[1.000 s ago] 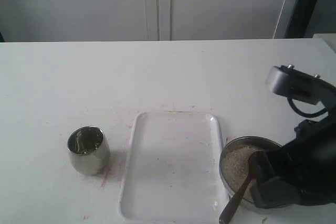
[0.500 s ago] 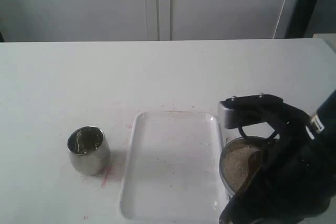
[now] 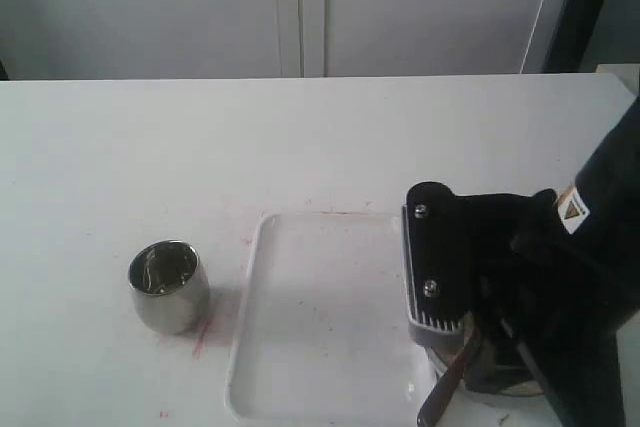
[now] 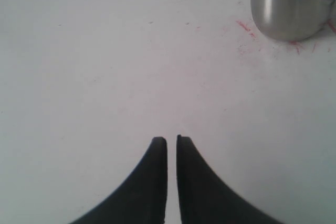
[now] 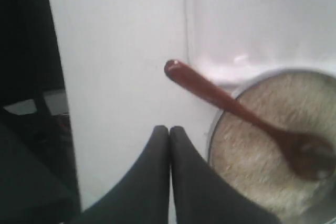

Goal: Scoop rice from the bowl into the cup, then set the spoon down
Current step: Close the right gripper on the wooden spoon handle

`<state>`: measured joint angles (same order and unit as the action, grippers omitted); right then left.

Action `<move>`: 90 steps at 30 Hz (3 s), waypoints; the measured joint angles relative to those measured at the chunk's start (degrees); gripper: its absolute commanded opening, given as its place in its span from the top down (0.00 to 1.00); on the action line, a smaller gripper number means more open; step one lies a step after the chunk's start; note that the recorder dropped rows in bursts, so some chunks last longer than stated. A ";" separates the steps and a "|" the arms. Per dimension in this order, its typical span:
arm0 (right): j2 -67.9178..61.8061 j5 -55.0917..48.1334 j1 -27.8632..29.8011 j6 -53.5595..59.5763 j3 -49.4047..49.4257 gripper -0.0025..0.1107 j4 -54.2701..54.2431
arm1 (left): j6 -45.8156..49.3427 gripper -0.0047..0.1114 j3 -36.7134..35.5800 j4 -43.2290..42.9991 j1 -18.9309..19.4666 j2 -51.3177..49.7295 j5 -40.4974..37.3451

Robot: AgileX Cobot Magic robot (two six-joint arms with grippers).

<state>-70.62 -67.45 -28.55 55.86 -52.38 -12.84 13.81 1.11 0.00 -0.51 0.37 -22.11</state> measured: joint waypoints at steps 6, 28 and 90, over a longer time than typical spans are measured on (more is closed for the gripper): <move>-0.37 5.44 -0.66 16.19 0.00 0.98 -0.73 | 0.00 0.84 0.00 0.00 0.00 0.00 0.00; -9.39 5.04 -7.37 13.01 0.00 0.75 9.49 | 0.00 0.84 0.00 0.00 0.00 0.00 0.00; -19.49 9.81 -10.27 16.79 0.00 0.70 13.15 | 0.00 0.84 0.00 0.00 0.00 0.00 0.00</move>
<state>-90.11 -57.64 -38.82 72.65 -52.38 0.30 13.81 1.11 0.00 -0.51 0.37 -22.11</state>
